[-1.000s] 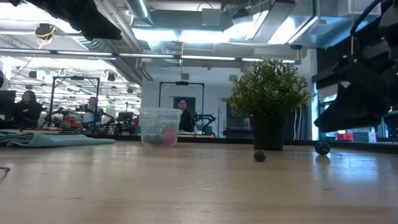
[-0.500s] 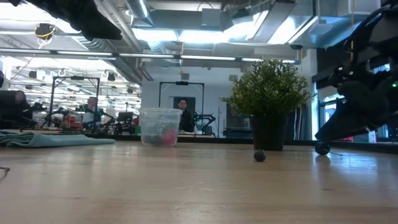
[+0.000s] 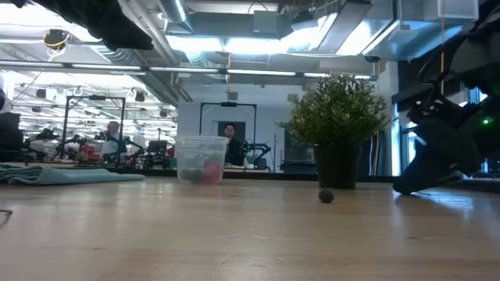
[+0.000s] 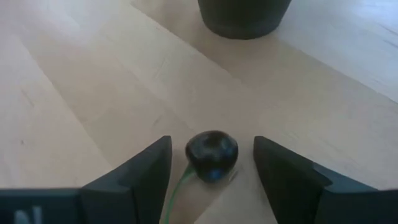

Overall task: Pick and placing Produce into tupperware
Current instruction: Put the black cherry into the transparent container

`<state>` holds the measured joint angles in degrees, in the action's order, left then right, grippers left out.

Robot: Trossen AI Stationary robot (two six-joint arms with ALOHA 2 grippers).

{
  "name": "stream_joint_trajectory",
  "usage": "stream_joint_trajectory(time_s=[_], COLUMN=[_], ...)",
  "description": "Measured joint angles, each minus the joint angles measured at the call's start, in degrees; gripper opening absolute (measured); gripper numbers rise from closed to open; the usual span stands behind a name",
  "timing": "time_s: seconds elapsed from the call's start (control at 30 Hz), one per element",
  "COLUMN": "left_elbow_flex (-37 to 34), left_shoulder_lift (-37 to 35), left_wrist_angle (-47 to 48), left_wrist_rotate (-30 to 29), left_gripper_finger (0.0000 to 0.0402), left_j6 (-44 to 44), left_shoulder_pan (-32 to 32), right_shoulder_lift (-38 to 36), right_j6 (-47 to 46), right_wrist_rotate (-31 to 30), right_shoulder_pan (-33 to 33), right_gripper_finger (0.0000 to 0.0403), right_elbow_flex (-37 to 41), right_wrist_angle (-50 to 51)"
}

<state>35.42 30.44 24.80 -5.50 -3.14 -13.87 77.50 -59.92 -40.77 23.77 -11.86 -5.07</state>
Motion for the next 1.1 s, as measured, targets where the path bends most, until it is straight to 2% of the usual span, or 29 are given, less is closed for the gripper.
stream_joint_trajectory(time_s=[0.43,0.7,0.8,0.93,1.1], left_elbow_flex=[0.00,0.00,0.00,0.01,0.02], left_shoulder_lift=[-0.02,0.00,-0.01,0.00,-0.02], left_wrist_angle=[-0.02,-0.01,-0.02,-0.05,-1.42], left_wrist_rotate=[0.00,-0.02,-0.02,-0.04,-2.12], left_gripper_finger=[0.0140,0.0140,0.0140,0.0140,0.0140], left_j6=[-0.02,-0.07,-0.07,-0.07,-0.13], left_shoulder_pan=[0.02,0.02,0.02,0.00,0.00], right_shoulder_lift=[0.61,0.51,-0.51,-2.73,-4.55], right_j6=[-0.94,-4.51,-4.16,1.95,18.88], right_wrist_rotate=[0.12,-0.54,1.44,1.55,1.66], right_shoulder_pan=[-0.11,-0.09,0.01,-0.05,-0.91], right_gripper_finger=[0.0125,0.0124,0.0121,0.0118,0.0121], right_elbow_flex=[0.09,-0.51,-2.76,-7.74,-18.81], right_wrist_angle=[-0.01,-0.13,-0.51,-0.40,-0.65])
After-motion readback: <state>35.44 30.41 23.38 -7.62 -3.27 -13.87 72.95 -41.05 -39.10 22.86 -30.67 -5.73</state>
